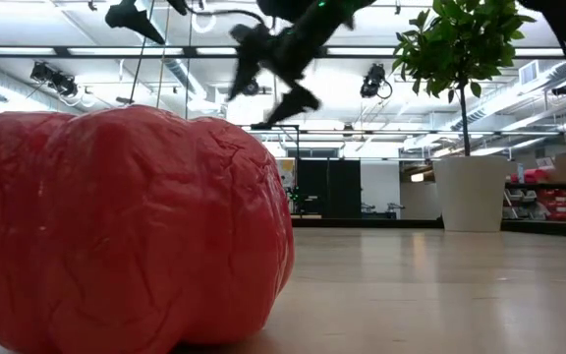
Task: Build produce basket
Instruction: Put the red chili pepper into the black wire basket
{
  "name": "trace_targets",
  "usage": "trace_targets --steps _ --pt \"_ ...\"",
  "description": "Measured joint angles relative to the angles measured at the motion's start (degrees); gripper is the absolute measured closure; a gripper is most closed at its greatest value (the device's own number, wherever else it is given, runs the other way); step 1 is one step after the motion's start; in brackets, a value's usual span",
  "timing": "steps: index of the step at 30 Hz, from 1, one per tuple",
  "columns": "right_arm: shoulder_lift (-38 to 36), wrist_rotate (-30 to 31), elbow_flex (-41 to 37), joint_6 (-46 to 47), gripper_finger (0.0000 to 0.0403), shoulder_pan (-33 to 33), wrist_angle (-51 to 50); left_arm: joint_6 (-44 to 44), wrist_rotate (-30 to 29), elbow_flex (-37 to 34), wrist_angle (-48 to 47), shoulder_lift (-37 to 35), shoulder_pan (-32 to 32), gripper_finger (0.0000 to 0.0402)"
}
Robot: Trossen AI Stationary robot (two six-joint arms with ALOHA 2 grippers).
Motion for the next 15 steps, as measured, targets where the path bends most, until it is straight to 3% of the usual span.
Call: trace_targets --steps 7,15 --pt "-3.78 -1.67 0.00 13.33 0.0009 1.34 -31.24 -0.14 -0.13 -0.02 -1.62 2.42 -2.58 0.0017" --pt "-4.99 -1.18 -0.04 27.13 0.0020 9.46 -49.59 8.77 0.37 -0.02 -1.72 8.47 -4.19 0.0017"
